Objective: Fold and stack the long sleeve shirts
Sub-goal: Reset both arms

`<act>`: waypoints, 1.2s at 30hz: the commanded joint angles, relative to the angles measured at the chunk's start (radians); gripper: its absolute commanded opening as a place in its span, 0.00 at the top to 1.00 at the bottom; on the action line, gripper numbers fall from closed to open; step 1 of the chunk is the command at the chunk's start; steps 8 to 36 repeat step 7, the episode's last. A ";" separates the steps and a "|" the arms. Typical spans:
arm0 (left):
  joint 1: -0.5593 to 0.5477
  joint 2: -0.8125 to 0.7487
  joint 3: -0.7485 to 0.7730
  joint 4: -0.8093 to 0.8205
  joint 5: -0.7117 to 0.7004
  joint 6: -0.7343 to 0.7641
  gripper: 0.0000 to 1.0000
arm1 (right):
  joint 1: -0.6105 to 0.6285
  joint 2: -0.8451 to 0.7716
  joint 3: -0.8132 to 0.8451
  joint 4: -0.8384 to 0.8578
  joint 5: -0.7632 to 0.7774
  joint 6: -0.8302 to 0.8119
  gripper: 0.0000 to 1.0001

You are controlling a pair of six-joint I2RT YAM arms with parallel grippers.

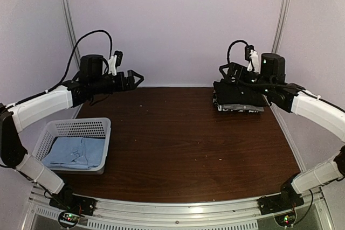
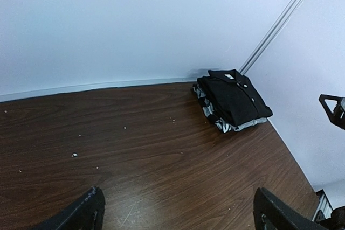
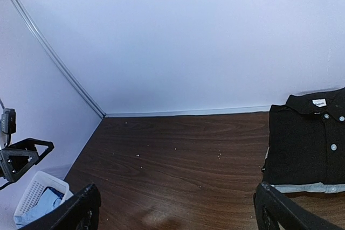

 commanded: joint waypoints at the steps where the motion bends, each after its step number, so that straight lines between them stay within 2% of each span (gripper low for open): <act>1: -0.002 -0.034 -0.008 0.024 -0.023 0.024 0.02 | 0.005 -0.029 -0.003 0.019 0.018 0.008 0.00; 36: -0.002 -0.042 -0.011 0.020 -0.029 0.027 0.02 | 0.005 -0.031 -0.003 0.012 0.022 0.009 0.00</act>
